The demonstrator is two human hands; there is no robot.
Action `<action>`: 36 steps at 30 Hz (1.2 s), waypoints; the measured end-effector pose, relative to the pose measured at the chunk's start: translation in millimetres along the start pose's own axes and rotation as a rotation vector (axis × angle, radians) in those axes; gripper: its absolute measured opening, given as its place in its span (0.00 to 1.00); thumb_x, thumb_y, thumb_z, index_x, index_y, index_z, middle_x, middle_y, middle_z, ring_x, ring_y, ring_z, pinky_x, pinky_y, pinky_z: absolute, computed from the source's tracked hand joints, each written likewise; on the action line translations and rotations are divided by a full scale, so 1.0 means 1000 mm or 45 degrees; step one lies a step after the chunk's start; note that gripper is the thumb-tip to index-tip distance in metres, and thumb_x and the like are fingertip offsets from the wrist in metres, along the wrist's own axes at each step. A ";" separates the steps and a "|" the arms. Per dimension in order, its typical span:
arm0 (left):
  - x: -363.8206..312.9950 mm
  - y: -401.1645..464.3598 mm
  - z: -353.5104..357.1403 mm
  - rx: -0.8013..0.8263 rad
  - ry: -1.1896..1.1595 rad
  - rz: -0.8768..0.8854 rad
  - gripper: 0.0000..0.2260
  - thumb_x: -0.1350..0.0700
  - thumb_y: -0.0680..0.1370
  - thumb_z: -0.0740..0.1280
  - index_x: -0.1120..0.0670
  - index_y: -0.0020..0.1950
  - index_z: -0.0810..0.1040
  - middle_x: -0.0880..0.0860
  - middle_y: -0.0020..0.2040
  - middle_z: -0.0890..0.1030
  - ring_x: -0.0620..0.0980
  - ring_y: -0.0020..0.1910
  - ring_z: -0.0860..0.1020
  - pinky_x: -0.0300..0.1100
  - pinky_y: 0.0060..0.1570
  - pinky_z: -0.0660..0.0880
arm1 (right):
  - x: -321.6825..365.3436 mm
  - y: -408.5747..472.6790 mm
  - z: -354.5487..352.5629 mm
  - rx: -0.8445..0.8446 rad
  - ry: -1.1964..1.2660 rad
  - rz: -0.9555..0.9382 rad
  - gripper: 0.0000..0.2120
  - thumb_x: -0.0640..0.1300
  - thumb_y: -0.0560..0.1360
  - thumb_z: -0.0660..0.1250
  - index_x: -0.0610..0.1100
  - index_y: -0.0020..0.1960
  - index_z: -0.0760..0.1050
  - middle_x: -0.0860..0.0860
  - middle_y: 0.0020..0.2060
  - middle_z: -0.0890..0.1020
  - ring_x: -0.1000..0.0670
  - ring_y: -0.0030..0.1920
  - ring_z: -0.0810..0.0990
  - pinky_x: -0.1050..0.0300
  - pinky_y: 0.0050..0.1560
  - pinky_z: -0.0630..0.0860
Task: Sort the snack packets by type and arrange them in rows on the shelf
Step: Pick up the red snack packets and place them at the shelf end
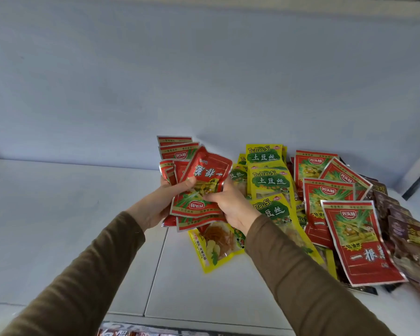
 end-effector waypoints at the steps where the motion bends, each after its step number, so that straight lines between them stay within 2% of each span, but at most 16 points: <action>1: 0.003 0.000 0.000 -0.044 0.005 0.002 0.30 0.44 0.71 0.76 0.47 0.70 0.71 0.54 0.59 0.86 0.58 0.54 0.86 0.49 0.47 0.84 | 0.001 -0.001 0.001 0.026 -0.039 -0.005 0.26 0.30 0.74 0.72 0.55 0.61 0.69 0.47 0.53 0.84 0.46 0.51 0.86 0.44 0.51 0.84; 4: 0.008 0.000 -0.003 -0.105 -0.029 0.018 0.30 0.47 0.69 0.77 0.48 0.68 0.73 0.53 0.55 0.87 0.58 0.52 0.86 0.51 0.46 0.84 | 0.006 -0.005 0.002 0.129 -0.149 -0.003 0.31 0.30 0.75 0.70 0.54 0.68 0.63 0.45 0.56 0.82 0.43 0.54 0.85 0.40 0.52 0.83; 6: 0.009 -0.002 -0.007 -0.131 -0.051 0.033 0.29 0.49 0.69 0.78 0.48 0.67 0.73 0.54 0.55 0.87 0.59 0.52 0.86 0.53 0.46 0.84 | 0.010 -0.009 0.004 0.185 -0.262 -0.031 0.32 0.31 0.75 0.71 0.53 0.69 0.62 0.45 0.58 0.81 0.43 0.56 0.83 0.39 0.55 0.82; 8: 0.009 -0.004 -0.009 -0.138 -0.069 0.042 0.26 0.52 0.71 0.78 0.49 0.67 0.74 0.54 0.55 0.87 0.60 0.52 0.86 0.53 0.46 0.84 | 0.012 -0.010 0.005 0.154 -0.449 -0.122 0.29 0.35 0.74 0.73 0.52 0.68 0.65 0.47 0.61 0.77 0.45 0.61 0.79 0.40 0.60 0.80; 10: 0.009 -0.006 -0.009 -0.126 -0.071 0.057 0.23 0.55 0.74 0.77 0.49 0.66 0.74 0.55 0.56 0.87 0.60 0.52 0.86 0.52 0.44 0.84 | 0.010 -0.010 0.005 0.097 -0.472 -0.208 0.25 0.41 0.73 0.74 0.51 0.66 0.68 0.50 0.62 0.74 0.47 0.62 0.78 0.43 0.62 0.78; 13: 0.007 -0.011 -0.010 -0.128 -0.066 0.071 0.22 0.57 0.73 0.77 0.50 0.64 0.75 0.56 0.56 0.86 0.60 0.52 0.86 0.51 0.44 0.85 | 0.008 -0.012 0.011 0.149 -0.178 -0.153 0.21 0.56 0.76 0.72 0.56 0.66 0.70 0.52 0.59 0.82 0.50 0.56 0.84 0.47 0.57 0.81; 15: 0.007 -0.015 -0.013 -0.140 -0.063 0.071 0.21 0.58 0.72 0.77 0.49 0.62 0.75 0.56 0.55 0.87 0.60 0.52 0.86 0.51 0.45 0.85 | 0.008 -0.010 0.017 0.134 -0.098 -0.106 0.23 0.64 0.77 0.67 0.57 0.68 0.69 0.53 0.57 0.84 0.51 0.52 0.86 0.48 0.55 0.83; 18: 0.006 -0.024 -0.024 -0.141 -0.060 0.093 0.18 0.60 0.74 0.76 0.48 0.61 0.76 0.55 0.54 0.87 0.59 0.52 0.86 0.51 0.45 0.85 | 0.009 -0.006 0.026 0.058 -0.199 -0.169 0.26 0.68 0.76 0.64 0.58 0.69 0.67 0.56 0.57 0.83 0.55 0.50 0.86 0.53 0.51 0.83; 20: 0.004 -0.031 -0.035 -0.147 -0.067 0.102 0.19 0.59 0.74 0.76 0.48 0.62 0.76 0.54 0.55 0.87 0.59 0.52 0.86 0.51 0.45 0.85 | 0.013 -0.005 0.038 0.073 -0.254 -0.170 0.30 0.70 0.74 0.65 0.58 0.70 0.66 0.57 0.56 0.83 0.57 0.48 0.86 0.58 0.47 0.82; 22: 0.001 -0.040 -0.049 -0.153 -0.070 0.107 0.22 0.57 0.72 0.77 0.48 0.63 0.75 0.54 0.55 0.87 0.59 0.52 0.86 0.51 0.44 0.85 | 0.020 -0.004 0.056 0.129 -0.307 -0.146 0.34 0.73 0.71 0.64 0.57 0.70 0.66 0.56 0.57 0.83 0.56 0.47 0.87 0.57 0.47 0.82; 26: -0.009 -0.060 -0.086 -0.183 -0.081 0.109 0.26 0.54 0.69 0.79 0.48 0.64 0.75 0.53 0.54 0.87 0.58 0.50 0.87 0.48 0.41 0.84 | 0.030 0.002 0.102 0.204 -0.343 -0.103 0.35 0.75 0.70 0.64 0.58 0.71 0.66 0.55 0.56 0.85 0.52 0.48 0.87 0.50 0.52 0.83; 31: -0.008 -0.097 -0.166 -0.227 -0.131 0.039 0.29 0.46 0.69 0.78 0.48 0.67 0.73 0.54 0.55 0.87 0.60 0.51 0.87 0.49 0.40 0.84 | 0.020 0.002 0.188 0.246 -0.184 0.013 0.33 0.71 0.69 0.71 0.57 0.67 0.69 0.52 0.54 0.86 0.47 0.49 0.87 0.42 0.56 0.82; 36: -0.015 -0.136 -0.261 -0.264 -0.103 -0.039 0.30 0.44 0.69 0.78 0.49 0.68 0.73 0.54 0.53 0.87 0.59 0.49 0.87 0.48 0.38 0.83 | 0.015 -0.002 0.291 0.208 -0.104 0.035 0.22 0.68 0.71 0.70 0.61 0.61 0.71 0.54 0.51 0.87 0.50 0.47 0.88 0.47 0.50 0.84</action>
Point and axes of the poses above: each hand's wrist, its own y-axis towards the middle knuckle, its own z-axis out of the palm, x = y × z, the point moved 1 cm from there along y, towards the middle knuckle
